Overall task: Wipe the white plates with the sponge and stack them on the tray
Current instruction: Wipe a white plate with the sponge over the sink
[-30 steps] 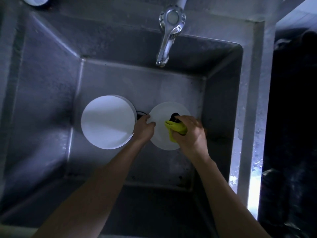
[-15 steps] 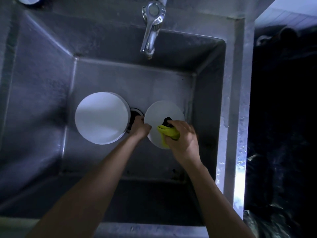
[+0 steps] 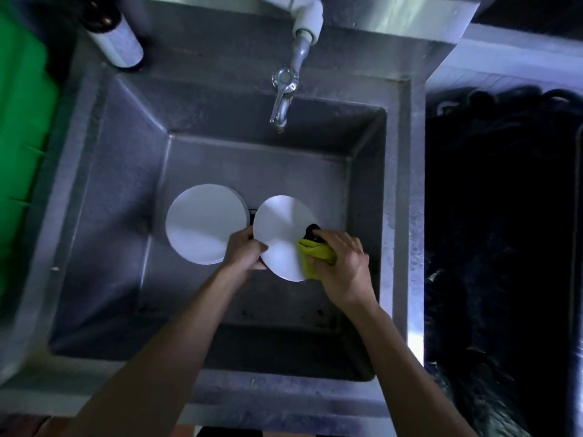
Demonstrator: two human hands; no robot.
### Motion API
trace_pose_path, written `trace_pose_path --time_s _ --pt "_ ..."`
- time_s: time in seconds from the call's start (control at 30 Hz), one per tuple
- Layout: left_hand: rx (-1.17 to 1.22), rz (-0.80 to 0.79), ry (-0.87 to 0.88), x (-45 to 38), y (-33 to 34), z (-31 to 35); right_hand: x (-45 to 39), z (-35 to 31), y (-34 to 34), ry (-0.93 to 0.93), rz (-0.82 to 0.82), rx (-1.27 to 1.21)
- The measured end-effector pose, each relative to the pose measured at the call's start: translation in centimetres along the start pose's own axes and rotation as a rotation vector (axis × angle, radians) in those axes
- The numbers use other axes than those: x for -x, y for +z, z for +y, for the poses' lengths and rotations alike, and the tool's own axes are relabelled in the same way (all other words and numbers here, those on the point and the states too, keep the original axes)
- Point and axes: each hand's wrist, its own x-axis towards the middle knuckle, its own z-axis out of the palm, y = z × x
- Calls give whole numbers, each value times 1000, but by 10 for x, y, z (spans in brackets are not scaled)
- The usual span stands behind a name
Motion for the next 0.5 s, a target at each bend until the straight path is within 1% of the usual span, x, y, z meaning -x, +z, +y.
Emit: trace_pose_path --time_s 0.2,0.4,0.5 --pt "117 2 20 55 -36 16 10 -56 -10 -106 -34 22" --pt "254 -100 104 100 -60 27 19 -100 -4 -159 -90 56" --pt "291 -154 129 115 -68 37 27 -113 0 -197 -64 92"
